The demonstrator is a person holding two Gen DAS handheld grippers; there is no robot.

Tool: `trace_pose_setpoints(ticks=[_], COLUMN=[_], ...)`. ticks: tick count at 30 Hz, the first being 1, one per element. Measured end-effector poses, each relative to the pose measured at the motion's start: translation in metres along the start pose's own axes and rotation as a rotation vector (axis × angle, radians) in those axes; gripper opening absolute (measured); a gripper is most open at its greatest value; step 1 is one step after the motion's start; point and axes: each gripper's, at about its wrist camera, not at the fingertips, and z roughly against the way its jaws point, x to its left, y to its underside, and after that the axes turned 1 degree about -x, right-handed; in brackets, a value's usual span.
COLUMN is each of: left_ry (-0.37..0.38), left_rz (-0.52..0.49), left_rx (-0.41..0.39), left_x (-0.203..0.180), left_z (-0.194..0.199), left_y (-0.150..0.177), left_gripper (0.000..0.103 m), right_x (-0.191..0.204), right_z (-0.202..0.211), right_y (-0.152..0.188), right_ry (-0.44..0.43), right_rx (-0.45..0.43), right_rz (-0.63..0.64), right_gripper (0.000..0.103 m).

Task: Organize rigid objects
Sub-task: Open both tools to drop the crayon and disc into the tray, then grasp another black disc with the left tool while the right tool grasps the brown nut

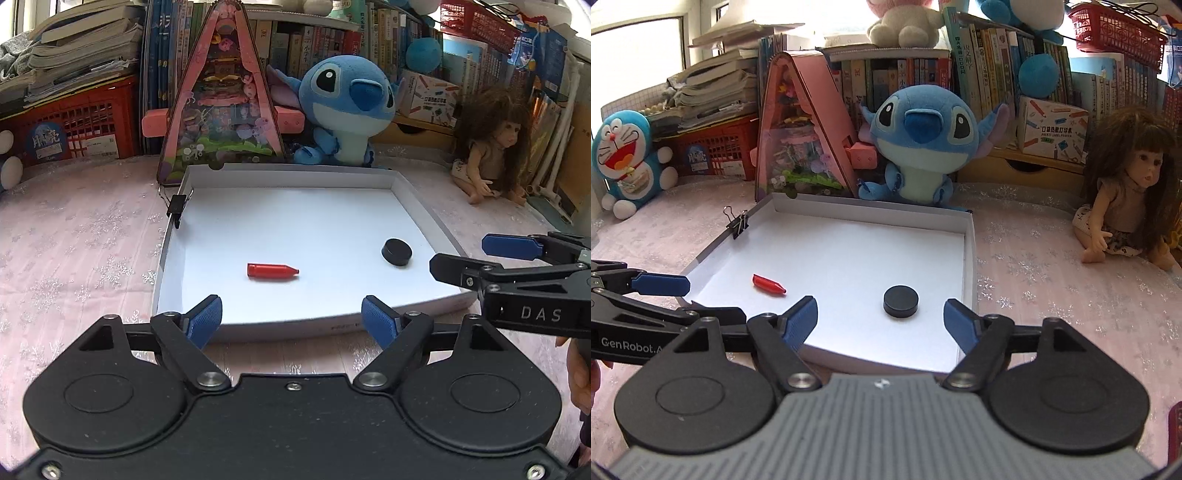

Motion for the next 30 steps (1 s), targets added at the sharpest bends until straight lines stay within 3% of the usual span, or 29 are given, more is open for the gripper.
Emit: trace_pose_setpoints(ticks=[10, 19, 25, 27, 30], left_ry=[-0.009, -0.062, -0.024, -0.027, -0.037], left_rz=[-0.039, -0.108, -0.108, -0.132, -0.167], left_rx=[-0.071, -0.113, -0.103, -0.108, -0.111], left_x=[-0.002, 0.002, 0.004, 0.0, -0.008], left_z=[0.043, 0.07, 0.081, 0.083, 0.085], left_y=[0.059, 0.101, 0.12, 0.127, 0.135], left_gripper=[0.085, 0.083, 0.066, 0.049, 0.041], right_x=[-0.013, -0.021, -0.031, -0.034, -0.035], right_z=[0.041, 0.07, 0.088, 0.093, 0.099], right_y=[0.053, 0.099, 0.119, 0.126, 0.136], right_ry=[-0.026, 0.041, 0.097, 0.114, 0.127], right_rx=[-0.084, -0.165, -0.213, -0.232, -0.242], right_rz=[-0.057, -0.009, -0.009, -0.006, 0.009], right_gripper=[0.087, 0.093, 0.093, 0.093, 0.09])
